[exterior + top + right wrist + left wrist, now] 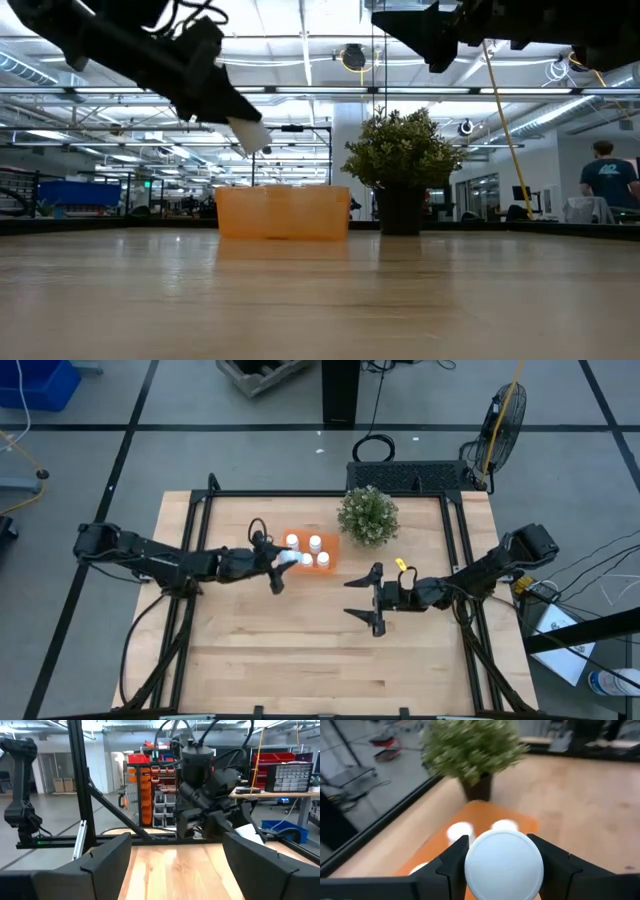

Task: Pick and place pill bottles into a basket
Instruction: Put the white pill bottle into the orange bin

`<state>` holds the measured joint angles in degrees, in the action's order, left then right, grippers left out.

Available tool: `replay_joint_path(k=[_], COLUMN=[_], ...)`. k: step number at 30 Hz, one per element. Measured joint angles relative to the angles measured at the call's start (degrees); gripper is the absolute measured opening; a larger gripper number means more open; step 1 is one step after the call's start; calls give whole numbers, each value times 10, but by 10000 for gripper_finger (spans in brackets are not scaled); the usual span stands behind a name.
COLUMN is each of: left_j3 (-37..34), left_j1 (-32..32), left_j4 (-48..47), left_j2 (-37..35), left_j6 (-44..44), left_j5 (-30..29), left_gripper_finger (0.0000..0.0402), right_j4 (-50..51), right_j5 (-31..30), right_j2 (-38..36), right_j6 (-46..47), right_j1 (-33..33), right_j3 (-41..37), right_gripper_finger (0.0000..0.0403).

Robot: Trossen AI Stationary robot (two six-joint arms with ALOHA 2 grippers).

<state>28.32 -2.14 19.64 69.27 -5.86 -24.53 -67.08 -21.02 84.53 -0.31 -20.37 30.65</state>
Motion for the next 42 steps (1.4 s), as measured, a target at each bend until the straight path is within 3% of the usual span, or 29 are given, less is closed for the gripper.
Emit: replay_joint_path(k=[16,22,34,42], left_j3=[0,6,96,97], left_j1=[155,185,189,181], left_j4=[-73,-108,-242,-206], left_j2=[0,0,32,102], left_j6=[-18,-25,-3,-1], left_j5=[172,200,218,227], left_gripper_finger=[179,181,183,179], right_j4=[-4,-4,-4,1], right_j5=[-1,-2,-2,-2], right_j2=[0,0,0,0], right_j6=[0,1,3,7], right_j1=[0,1,1,1], right_j3=[-1,-1,-1,-1], right_gripper_finger=[304,304,304,304])
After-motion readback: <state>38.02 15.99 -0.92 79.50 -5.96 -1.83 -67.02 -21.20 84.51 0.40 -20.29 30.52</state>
